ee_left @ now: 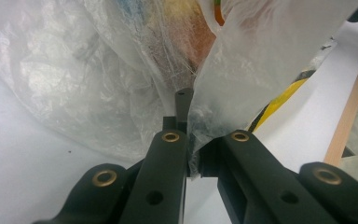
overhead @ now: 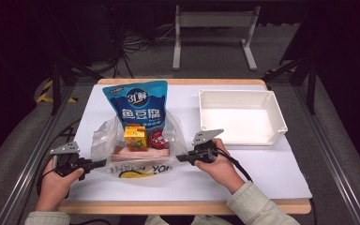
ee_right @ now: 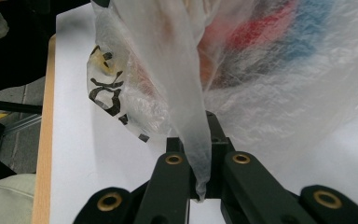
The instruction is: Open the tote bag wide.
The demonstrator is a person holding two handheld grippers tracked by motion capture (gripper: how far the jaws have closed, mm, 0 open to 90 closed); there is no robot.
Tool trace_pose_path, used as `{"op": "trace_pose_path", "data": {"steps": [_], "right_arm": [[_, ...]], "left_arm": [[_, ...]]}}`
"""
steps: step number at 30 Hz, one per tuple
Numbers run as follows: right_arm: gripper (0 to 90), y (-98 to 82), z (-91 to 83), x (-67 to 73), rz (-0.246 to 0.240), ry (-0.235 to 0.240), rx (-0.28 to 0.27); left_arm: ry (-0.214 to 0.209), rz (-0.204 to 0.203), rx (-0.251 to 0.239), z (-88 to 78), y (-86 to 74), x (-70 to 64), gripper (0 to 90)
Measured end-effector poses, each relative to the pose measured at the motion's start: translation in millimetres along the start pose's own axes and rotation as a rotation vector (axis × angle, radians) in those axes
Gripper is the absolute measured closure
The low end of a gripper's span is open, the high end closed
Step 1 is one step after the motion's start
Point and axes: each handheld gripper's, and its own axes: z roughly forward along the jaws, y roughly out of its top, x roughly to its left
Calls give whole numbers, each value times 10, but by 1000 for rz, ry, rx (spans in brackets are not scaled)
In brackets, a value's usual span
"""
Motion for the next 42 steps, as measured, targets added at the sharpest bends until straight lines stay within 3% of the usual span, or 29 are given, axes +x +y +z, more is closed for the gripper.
{"op": "trace_pose_path", "data": {"steps": [12, 25, 26, 27, 28, 29, 39, 42], "right_arm": [[900, -57, 61, 22, 8, 30, 29], [900, -85, 72, 27, 14, 49, 64], [900, -94, 75, 26, 14, 49, 80], [900, -94, 75, 26, 14, 49, 80], [900, -100, 79, 30, -9, 12, 128], [900, -156, 120, 24, -8, 21, 145], [894, -195, 133, 13, 14, 20, 132], [827, -194, 114, 21, 8, 8, 121]], "left_arm": [[-18, -18, 55, 127, -65, 47, 897], [-41, -19, 69, 171, -80, 48, 897], [-41, -17, 70, 175, -79, 45, 898], [-12, -7, 88, 173, -80, 48, 898], [-14, -17, 99, 177, -92, 55, 897], [-9, -15, 108, 185, -97, 57, 897], [-5, -4, 116, 169, -91, 58, 895], [0, -13, 104, 107, -84, 50, 869]]}}
